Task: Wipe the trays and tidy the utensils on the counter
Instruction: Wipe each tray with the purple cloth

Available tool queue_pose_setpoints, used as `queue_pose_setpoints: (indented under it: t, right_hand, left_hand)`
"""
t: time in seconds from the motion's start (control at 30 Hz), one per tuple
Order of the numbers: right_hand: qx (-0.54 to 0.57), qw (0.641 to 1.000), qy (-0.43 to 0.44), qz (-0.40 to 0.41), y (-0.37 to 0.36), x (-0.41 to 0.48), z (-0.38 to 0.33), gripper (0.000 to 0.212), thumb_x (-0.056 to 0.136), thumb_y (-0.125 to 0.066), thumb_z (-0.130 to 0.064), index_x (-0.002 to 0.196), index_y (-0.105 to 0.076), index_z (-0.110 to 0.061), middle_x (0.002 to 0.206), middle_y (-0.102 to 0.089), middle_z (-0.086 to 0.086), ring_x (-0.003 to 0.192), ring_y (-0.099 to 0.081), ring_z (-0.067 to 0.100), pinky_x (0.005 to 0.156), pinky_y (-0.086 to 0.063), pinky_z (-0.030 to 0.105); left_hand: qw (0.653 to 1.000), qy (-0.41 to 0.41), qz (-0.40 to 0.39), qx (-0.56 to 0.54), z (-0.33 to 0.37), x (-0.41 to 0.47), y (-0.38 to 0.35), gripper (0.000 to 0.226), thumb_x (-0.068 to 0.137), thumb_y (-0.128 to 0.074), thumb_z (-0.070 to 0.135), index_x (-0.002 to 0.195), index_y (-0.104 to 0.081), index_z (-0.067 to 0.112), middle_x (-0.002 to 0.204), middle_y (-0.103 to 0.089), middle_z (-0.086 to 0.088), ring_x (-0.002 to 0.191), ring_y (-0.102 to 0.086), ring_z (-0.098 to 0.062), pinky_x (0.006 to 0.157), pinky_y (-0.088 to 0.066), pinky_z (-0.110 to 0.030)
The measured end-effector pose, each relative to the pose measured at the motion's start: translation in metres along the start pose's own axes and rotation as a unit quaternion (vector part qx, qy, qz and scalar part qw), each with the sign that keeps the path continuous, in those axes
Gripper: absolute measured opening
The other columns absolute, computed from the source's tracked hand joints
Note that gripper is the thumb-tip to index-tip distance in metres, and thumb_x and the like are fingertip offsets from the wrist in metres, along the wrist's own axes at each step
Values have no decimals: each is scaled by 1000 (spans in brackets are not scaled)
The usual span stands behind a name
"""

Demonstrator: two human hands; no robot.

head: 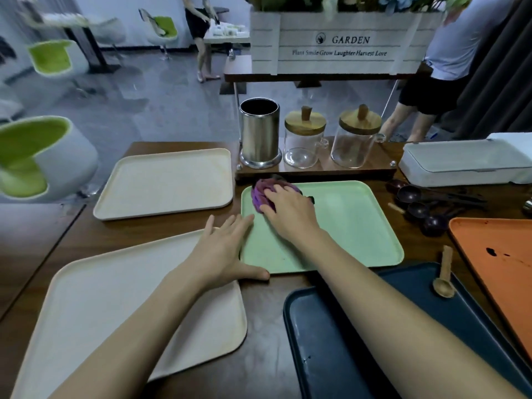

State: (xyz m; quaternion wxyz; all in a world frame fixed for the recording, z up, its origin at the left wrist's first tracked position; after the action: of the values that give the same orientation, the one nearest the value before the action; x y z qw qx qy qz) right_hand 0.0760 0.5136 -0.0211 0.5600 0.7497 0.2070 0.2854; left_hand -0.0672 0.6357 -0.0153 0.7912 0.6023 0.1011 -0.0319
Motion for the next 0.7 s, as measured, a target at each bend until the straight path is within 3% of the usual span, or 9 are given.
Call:
queue_pose_setpoints:
  t: [0.13, 0.2, 0.27, 0.37, 0.47, 0.57, 0.7]
  right_hand:
    - [6, 999, 17, -29, -7, 6, -22, 36, 98, -46, -47, 119, -69, -28, 125, -62, -5, 119, -55, 22, 75, -41, 36]
    - [3, 999, 23, -45, 0, -7, -22, 36, 93, -47, -51, 115, -71, -34, 121, -64, -8, 116, -58, 21, 73, -41, 36]
    - [0, 997, 48, -67, 11, -31, -25, 35, 93, -50, -50, 117, -71, -37, 120, -65, -11, 112, -59, 21, 74, -42, 35]
    - [32, 991, 71, -105, 34, -73, -28, 32, 92, -55, -51, 117, -71, -39, 121, -64, -15, 108, -59, 20, 74, -42, 35]
    - [42, 988, 75, -128, 48, -104, -15, 32, 92, -54, -54, 116, -71, -42, 127, -62, -18, 110, -60, 20, 83, -49, 39]
    - [28, 990, 22, -138, 64, -117, 17, 33, 95, -56, -52, 122, -71, -40, 135, -61, -14, 118, -58, 23, 92, -48, 42]
    - [32, 989, -89, -112, 80, -131, 67, 33, 93, -61, -53, 122, -70, -41, 140, -59, -16, 124, -57, 21, 94, -48, 38]
  left_hand:
    - [999, -10, 33, -25, 2, -4, 0, 151, 53, -59, 94, 160, 22, 25, 170, -18, -1, 157, -12, -16, 125, 9, -47]
    - [998, -11, 53, -29, 3, -5, 1, 153, 59, -70, 86, 158, 28, 22, 170, -18, -1, 156, -14, -13, 125, 7, -47]
    - [998, 1, 64, -27, 0, -4, -1, 154, 59, -69, 88, 157, 30, 21, 172, -10, -1, 157, -11, -14, 126, 6, -48]
    - [998, 3, 57, -28, -5, -4, -5, 153, 52, -56, 98, 160, 23, 23, 173, 3, 3, 159, 1, -18, 125, 3, -53]
    - [1000, -9, 15, 18, -5, -3, -5, 151, 44, -33, 108, 164, 4, 25, 173, 5, 3, 158, 7, -19, 125, 6, -53]
    - [998, 6, -21, 60, -5, -2, -1, 150, 41, -19, 109, 164, -9, 24, 173, 2, 1, 159, 5, -20, 124, 6, -56]
    - [997, 14, -26, 73, -1, -1, 1, 144, 45, -24, 105, 164, -11, 24, 173, 1, 1, 159, 4, -20, 123, 7, -58]
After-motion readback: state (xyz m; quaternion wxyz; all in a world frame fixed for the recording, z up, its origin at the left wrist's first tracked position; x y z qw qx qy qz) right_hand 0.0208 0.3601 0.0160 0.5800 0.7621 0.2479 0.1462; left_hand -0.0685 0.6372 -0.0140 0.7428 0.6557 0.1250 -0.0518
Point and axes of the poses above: each hand's wrist, its own x-axis towards the middle knuckle, its own y-axis out of the back of the hand, z = x × y, the point moved 2 cm from there along x, towards the middle knuckle
